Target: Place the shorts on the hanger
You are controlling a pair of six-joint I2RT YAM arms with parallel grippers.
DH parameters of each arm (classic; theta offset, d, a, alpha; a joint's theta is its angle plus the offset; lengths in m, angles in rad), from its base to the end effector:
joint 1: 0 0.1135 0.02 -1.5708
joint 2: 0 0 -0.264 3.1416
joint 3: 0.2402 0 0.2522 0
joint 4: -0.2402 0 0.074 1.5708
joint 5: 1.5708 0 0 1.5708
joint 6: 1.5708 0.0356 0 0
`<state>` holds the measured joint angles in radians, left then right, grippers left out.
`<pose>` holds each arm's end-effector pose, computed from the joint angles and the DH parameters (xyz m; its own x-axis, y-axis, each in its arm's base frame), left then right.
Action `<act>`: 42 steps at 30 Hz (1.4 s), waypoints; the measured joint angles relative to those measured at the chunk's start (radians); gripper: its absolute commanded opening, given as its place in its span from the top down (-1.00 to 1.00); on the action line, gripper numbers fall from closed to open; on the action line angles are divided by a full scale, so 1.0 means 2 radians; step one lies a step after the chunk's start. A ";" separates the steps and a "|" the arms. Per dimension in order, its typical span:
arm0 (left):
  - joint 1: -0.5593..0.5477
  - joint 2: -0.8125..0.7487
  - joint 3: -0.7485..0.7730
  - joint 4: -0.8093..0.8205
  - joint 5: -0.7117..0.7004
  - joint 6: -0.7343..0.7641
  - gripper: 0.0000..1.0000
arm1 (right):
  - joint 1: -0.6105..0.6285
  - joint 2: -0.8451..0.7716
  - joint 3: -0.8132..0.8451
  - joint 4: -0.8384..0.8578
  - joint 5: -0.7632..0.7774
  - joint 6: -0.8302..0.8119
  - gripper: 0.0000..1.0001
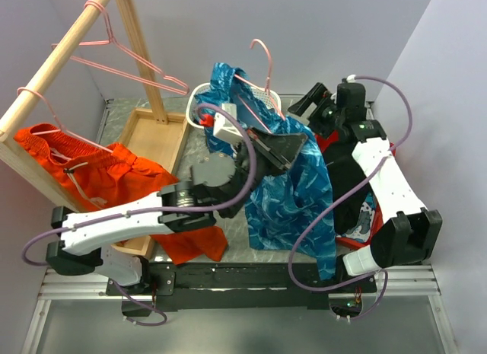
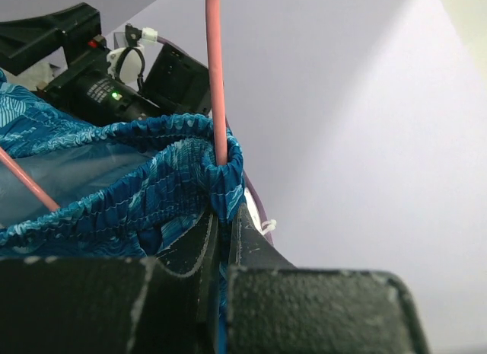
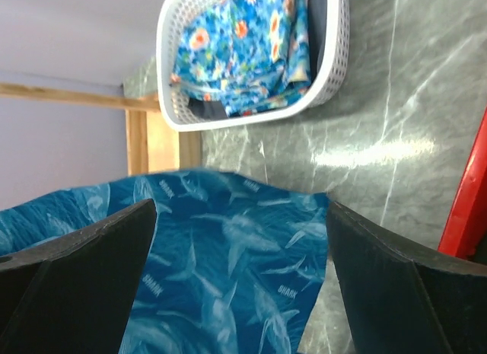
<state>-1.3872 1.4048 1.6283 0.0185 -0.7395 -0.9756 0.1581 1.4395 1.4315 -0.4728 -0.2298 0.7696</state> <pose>0.0782 -0.2899 0.5107 -0.4780 -0.7765 -0.4106 0.3765 0.2412 -0.8945 0.3219 0.0595 0.3830 -0.5735 0.5947 -0.5635 0.0645 0.7184 0.6926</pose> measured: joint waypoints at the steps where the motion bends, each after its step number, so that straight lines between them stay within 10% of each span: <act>1: -0.005 0.007 0.003 0.000 -0.009 0.002 0.98 | 0.002 0.001 -0.008 0.006 -0.002 0.001 -1.00; 18: -0.013 0.021 0.006 0.021 -0.128 0.040 0.98 | 0.057 -0.026 -0.083 0.049 0.000 0.005 -1.00; 42: 0.147 -0.036 0.008 -0.095 -0.123 -0.007 0.98 | 0.056 -0.127 -0.089 0.011 0.067 0.005 -1.00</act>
<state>-1.0927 1.3319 1.6444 -0.1711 -0.9859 -0.9901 0.2707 1.1862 1.2533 -0.4511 -0.0963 0.7799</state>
